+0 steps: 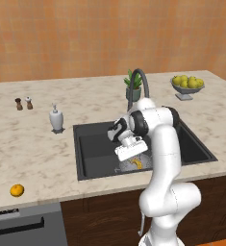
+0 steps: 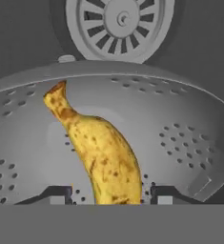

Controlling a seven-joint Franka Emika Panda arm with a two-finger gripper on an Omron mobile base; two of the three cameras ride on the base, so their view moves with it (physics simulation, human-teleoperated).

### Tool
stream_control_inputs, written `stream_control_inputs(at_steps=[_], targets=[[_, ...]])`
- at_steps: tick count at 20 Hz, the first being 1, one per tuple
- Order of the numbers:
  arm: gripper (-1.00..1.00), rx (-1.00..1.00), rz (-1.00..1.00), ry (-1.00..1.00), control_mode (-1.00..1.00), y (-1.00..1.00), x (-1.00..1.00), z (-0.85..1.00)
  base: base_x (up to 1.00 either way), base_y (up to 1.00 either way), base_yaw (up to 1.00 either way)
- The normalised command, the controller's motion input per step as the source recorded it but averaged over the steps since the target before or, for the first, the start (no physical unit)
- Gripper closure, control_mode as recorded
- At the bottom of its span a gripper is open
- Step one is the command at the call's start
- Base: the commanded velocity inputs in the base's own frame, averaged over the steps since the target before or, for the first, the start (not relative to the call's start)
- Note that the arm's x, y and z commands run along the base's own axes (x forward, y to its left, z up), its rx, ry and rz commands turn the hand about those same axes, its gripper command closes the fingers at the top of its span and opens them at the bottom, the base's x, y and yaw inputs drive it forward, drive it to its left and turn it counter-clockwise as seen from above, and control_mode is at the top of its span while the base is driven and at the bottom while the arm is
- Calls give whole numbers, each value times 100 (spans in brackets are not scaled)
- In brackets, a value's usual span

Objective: Put the colander in the sink, put the orange, banana, tangerine in the colander, and turn on the sink faucet and pour water over the colander.

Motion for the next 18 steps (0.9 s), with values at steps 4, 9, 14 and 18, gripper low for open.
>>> stream_control_inputs(at_steps=[4, 9, 14, 18], targets=[[-100, 0, -8, 3, -100, -6, -27, 27, 0, 0, 0], [-100, 0, -7, 0, -100, 9, -20, 49, 0, 0, 0], [-100, -2, -7, 0, -100, 38, -26, 58, 0, 0, 0], [-100, 0, -4, -9, -100, 38, -52, 51, 0, 0, 0]])
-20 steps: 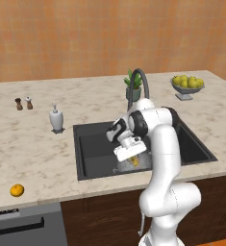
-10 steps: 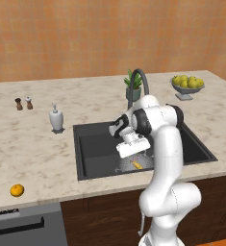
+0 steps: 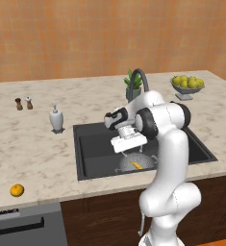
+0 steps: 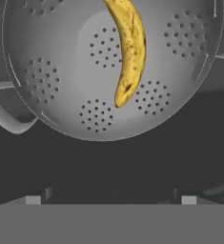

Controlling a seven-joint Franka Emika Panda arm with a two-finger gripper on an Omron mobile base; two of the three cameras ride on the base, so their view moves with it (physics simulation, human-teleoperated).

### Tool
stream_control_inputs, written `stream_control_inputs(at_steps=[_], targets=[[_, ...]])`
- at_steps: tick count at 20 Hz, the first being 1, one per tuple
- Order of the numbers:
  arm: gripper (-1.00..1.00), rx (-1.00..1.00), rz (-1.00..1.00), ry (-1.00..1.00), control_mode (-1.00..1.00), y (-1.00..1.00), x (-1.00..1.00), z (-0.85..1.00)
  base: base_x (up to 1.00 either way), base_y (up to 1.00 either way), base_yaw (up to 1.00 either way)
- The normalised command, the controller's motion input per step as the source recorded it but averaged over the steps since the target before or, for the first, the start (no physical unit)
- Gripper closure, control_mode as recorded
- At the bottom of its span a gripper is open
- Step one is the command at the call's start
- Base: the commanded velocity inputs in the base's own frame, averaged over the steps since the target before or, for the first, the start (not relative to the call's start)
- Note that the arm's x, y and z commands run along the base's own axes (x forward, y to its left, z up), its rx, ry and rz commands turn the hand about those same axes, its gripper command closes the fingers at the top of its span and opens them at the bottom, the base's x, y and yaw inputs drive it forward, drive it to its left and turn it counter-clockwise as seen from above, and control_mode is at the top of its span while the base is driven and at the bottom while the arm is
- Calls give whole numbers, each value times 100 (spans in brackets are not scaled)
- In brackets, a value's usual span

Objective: Put the colander in the sink, put the orange, banana, tangerine in the colander, and turn on the sink faucet and pour water over the colander.

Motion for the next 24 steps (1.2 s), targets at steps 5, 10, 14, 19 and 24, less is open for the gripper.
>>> stream_control_inputs(at_steps=[5, 10, 14, 19, 24], targets=[[-100, 0, 0, -31, -100, 25, -68, 42, 0, 0, 0], [-100, 0, 0, -40, -100, 19, -65, 47, 0, 0, 0], [-100, 0, 0, -50, -100, 29, -66, 51, 0, 0, 0], [-100, 0, 0, -34, -100, 28, -53, 60, 0, 0, 0], [-100, 0, 3, -22, -100, 41, -57, 52, 0, 0, 0]])
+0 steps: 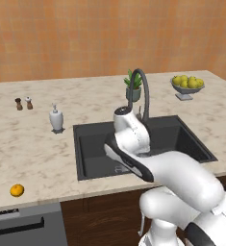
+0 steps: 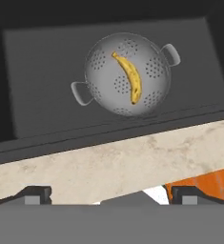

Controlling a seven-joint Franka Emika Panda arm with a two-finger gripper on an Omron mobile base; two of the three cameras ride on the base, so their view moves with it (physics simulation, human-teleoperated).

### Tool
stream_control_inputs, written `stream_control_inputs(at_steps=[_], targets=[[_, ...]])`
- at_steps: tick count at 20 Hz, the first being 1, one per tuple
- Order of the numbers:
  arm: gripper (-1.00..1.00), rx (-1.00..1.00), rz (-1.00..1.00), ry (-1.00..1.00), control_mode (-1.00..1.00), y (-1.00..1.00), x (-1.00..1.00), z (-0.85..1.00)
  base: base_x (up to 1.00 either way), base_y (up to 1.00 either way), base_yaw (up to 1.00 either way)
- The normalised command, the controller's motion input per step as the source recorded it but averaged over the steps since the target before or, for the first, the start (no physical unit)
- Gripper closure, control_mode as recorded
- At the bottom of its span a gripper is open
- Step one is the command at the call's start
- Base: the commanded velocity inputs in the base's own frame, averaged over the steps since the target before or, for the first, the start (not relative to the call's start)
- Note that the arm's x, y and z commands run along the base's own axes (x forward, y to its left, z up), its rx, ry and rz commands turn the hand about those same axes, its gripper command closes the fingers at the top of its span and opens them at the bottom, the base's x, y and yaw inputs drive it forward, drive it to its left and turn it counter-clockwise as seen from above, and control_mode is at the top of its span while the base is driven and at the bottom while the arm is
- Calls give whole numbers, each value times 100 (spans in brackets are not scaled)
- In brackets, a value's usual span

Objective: Put the colander in the sink, put the orange, banana, tangerine in the colander, and turn on the sink faucet and pour water over the colander.

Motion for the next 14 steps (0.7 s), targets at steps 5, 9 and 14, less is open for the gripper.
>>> stream_control_inputs(at_steps=[5, 9, 14], targets=[[-100, 0, 21, -14, -100, 40, -50, 52, 0, 0, 0], [-100, 0, 42, 0, -100, 57, -36, 36, 0, 0, 0], [-100, 1, 40, 0, -100, 52, -36, 31, 0, 0, 0]])
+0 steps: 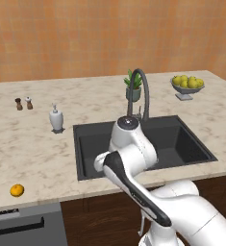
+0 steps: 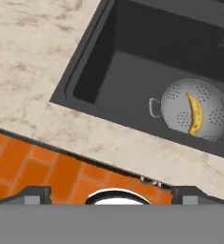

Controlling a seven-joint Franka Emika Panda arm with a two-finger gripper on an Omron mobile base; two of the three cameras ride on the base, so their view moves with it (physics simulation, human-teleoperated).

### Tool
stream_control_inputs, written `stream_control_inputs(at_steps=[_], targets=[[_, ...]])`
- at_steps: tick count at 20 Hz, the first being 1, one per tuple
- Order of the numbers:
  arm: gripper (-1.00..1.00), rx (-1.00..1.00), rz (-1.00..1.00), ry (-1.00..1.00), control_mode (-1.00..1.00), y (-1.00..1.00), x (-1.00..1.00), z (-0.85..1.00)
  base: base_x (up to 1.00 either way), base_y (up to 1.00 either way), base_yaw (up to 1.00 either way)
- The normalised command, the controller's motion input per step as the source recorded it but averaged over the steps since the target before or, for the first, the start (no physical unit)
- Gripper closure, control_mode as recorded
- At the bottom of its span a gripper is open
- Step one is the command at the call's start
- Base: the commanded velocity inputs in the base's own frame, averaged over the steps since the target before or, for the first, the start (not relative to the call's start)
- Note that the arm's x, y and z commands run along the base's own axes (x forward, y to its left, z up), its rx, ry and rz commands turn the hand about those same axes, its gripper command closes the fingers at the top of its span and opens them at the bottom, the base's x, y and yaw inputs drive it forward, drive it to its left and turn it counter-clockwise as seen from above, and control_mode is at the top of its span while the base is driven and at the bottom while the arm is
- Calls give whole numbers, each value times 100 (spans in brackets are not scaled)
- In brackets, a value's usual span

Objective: Put the colander in the sink, put the orange, banana, tangerine in the colander, and turn on the sink faucet and pour water over the colander.

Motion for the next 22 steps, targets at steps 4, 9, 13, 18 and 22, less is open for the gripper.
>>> stream_control_inputs(at_steps=[4, 9, 13, 18, 22], targets=[[-100, 0, 14, 0, -100, 57, -32, 39, 0, 0, 0], [-100, 0, 0, 0, -100, 67, -41, 28, 0, 0, 0], [-100, 0, 0, 0, -100, 62, -45, 22, 0, 0, 0], [-100, 0, 0, 0, -100, 57, -32, 11, 0, 0, 0], [-100, 0, 0, 0, -100, 56, 3, 0, 0, 0, 0]])
